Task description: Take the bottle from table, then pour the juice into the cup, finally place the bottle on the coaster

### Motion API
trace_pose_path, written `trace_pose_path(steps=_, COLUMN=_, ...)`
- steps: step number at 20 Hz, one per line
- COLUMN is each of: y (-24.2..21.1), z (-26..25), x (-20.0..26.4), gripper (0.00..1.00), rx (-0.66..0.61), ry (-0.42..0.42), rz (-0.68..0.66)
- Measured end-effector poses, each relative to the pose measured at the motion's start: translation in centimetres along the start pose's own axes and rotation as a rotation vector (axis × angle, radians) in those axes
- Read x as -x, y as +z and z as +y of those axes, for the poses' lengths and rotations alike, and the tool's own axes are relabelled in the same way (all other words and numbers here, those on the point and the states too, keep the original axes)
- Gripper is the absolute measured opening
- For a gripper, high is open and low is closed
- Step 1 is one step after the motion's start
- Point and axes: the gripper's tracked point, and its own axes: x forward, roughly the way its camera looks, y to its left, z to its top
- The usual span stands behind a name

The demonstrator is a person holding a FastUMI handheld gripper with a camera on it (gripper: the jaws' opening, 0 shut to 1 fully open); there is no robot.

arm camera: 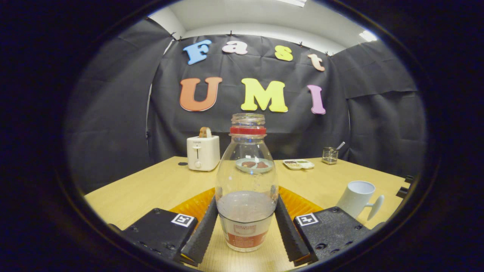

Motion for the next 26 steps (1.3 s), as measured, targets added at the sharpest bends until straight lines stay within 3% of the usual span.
trace_pose_path(steps=9, y=5.6, z=-2.4, x=1.4, gripper=0.8, rx=-0.164, ry=-0.007, rz=0.041)
trace_pose_path(steps=18, y=7.6, z=-4.2, x=0.8, gripper=0.8, rx=-0.352, ry=0.01, rz=0.1)
trace_pose_path(steps=26, y=8.3, z=-5.1, x=0.1, gripper=0.8, rx=-0.662, ry=0.096, rz=0.173)
